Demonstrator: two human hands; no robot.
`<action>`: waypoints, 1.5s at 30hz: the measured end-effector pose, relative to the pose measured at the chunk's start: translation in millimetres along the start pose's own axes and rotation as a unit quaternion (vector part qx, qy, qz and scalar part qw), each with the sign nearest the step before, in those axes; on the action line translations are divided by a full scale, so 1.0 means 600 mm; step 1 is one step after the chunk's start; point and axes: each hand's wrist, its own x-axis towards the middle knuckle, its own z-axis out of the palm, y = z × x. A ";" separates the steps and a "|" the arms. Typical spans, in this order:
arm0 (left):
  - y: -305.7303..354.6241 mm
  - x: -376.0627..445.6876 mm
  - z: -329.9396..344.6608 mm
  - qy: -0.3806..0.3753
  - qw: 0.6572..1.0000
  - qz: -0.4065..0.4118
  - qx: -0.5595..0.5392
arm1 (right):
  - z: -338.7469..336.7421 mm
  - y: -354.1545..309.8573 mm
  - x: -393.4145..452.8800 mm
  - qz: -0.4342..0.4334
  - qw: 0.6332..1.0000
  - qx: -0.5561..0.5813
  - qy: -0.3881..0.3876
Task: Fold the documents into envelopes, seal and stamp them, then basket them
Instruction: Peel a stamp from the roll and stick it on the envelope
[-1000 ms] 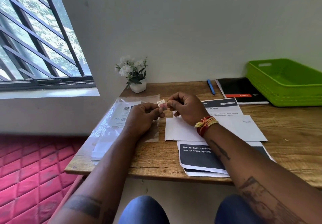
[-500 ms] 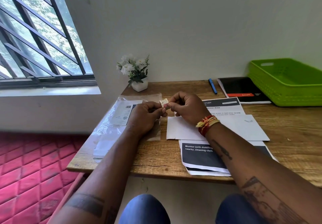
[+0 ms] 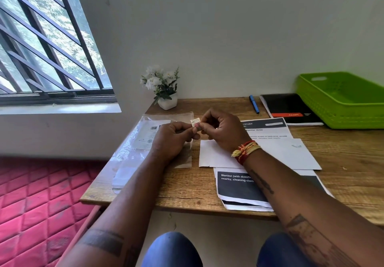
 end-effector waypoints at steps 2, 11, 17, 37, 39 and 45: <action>0.001 -0.001 -0.001 -0.002 1.000 -0.001 -0.010 | 0.000 0.000 0.000 -0.004 1.000 0.004 -0.007; 0.001 -0.002 -0.002 -0.004 1.000 -0.001 -0.024 | 0.000 0.000 0.000 -0.007 1.000 0.006 -0.016; -0.002 0.000 -0.003 -0.003 0.999 -0.005 -0.047 | 0.003 -0.003 0.000 -0.040 0.999 -0.016 -0.020; -0.008 0.004 0.000 -0.011 1.000 0.013 -0.018 | 0.003 0.000 0.005 -0.052 0.993 -0.109 0.000; -0.004 0.003 -0.001 -0.019 0.998 -0.009 -0.061 | 0.003 -0.002 0.005 -0.064 0.991 -0.114 0.006; -0.003 0.006 -0.009 -0.009 0.995 -0.047 -0.084 | 0.003 -0.013 0.001 -0.102 0.992 -0.073 -0.018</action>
